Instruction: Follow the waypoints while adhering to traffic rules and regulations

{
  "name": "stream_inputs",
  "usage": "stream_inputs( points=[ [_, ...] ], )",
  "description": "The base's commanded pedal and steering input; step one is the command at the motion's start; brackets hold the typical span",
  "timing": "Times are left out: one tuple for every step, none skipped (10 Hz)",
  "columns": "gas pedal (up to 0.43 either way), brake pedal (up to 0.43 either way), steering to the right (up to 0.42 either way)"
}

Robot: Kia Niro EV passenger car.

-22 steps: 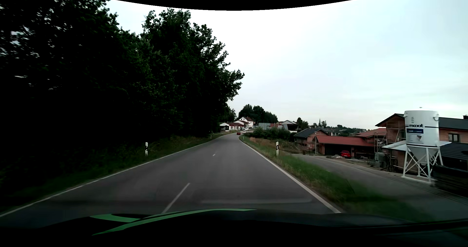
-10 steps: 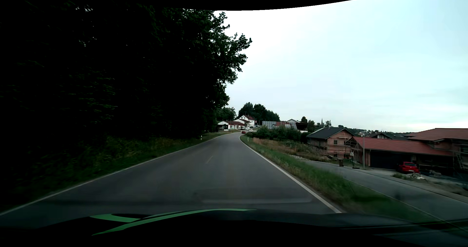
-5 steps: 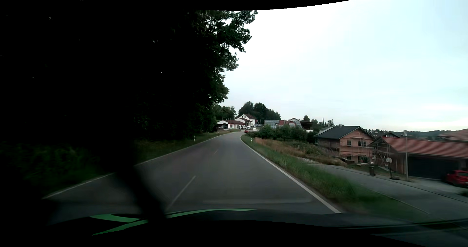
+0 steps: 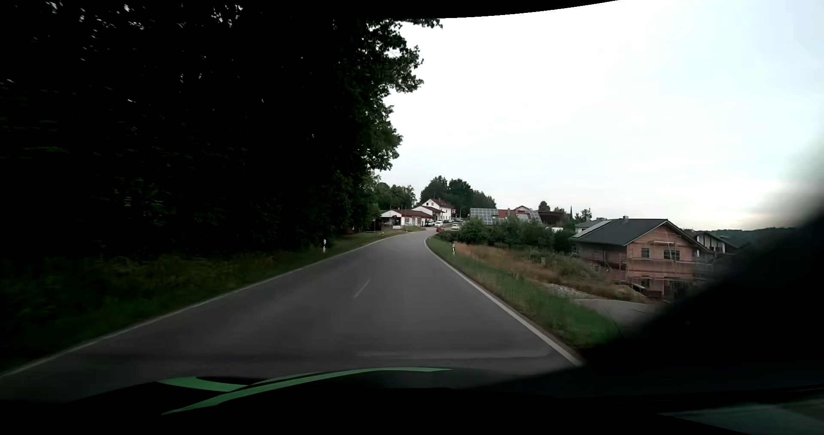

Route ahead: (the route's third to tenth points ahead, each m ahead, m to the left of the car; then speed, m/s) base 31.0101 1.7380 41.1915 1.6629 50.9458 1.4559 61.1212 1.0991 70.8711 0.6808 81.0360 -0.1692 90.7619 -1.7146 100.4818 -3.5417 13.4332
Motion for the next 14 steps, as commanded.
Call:
stream_inputs(
  points=[
    [0.039, 0.0, 0.001],
    [0.039, 0.0, 0.001],
    [0.039, 0.0, 0.001],
    [0.039, 0.0, 0.001],
    [0.039, 0.0, 0.001],
    [0.039, 0.0, 0.001],
    [0.039, 0.0, 0.001],
    [0.039, 0.0, 0.001],
    [0.039, 0.0, 0.001],
    [0.039, 0.0, 0.001],
    [0.039, 0.0, 0.001],
    [0.039, 0.0, 0.001],
    [0.039, 0.0, 0.001],
    [0.039, 0.0, 0.001]
  ],
)
